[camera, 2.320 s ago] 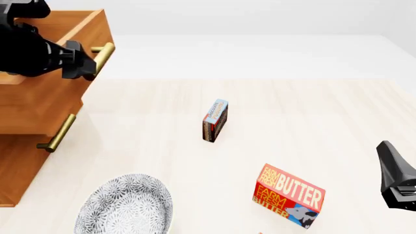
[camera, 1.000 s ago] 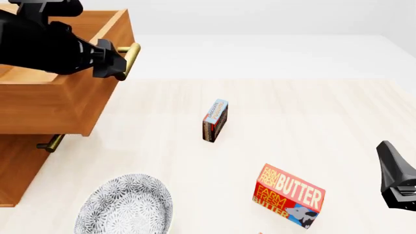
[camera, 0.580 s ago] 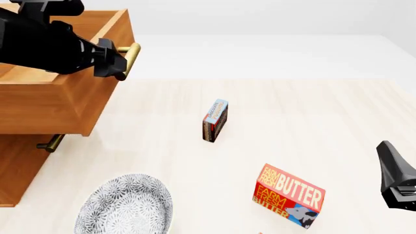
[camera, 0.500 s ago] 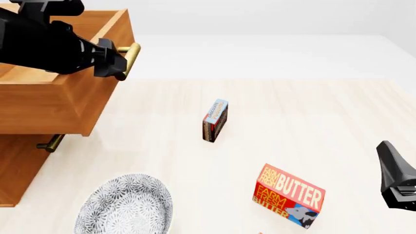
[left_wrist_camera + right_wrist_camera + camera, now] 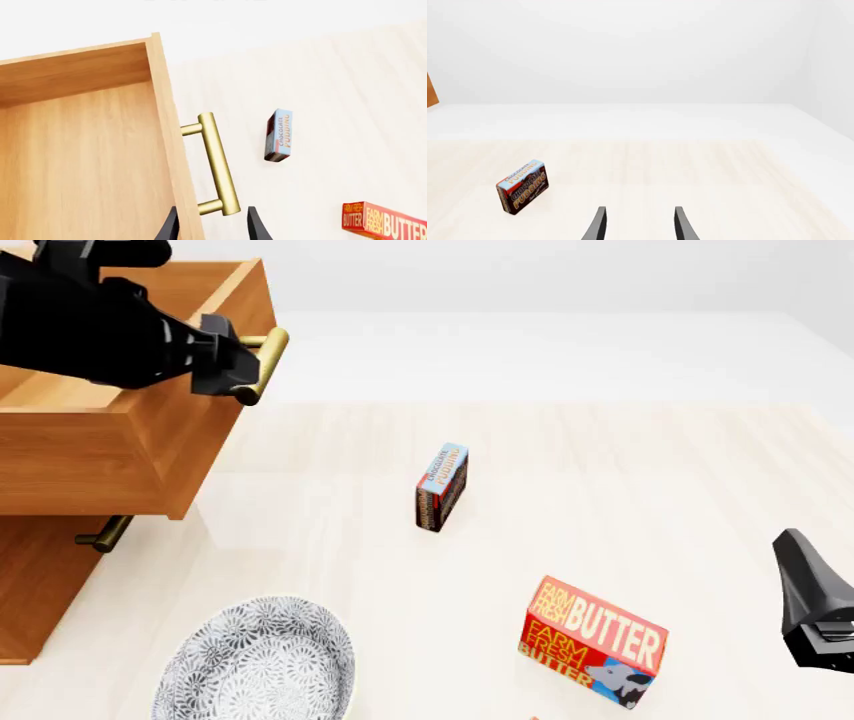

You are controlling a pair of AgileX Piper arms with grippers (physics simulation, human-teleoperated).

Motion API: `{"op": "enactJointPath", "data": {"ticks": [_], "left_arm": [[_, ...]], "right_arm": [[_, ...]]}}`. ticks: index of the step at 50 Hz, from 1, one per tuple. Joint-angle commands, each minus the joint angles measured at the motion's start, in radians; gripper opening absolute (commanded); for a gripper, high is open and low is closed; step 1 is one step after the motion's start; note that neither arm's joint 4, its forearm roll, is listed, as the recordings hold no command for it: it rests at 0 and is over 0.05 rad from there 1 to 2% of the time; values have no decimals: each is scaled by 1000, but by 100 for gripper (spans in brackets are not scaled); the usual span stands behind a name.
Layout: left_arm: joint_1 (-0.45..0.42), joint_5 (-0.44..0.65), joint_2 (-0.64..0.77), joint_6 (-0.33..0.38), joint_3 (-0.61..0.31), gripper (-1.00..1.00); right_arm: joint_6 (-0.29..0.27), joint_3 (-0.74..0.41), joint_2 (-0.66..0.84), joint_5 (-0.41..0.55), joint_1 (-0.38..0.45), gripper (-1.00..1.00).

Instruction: Put the chocolate pudding in the top drawer of the cabinet and close it.

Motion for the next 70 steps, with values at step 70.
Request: {"op": "enactJointPath", "data": {"ticks": [70], "left_arm": [[-88,5,-589,242,174,100]], "right_arm": [[0,0,0,0,0,100]]}}
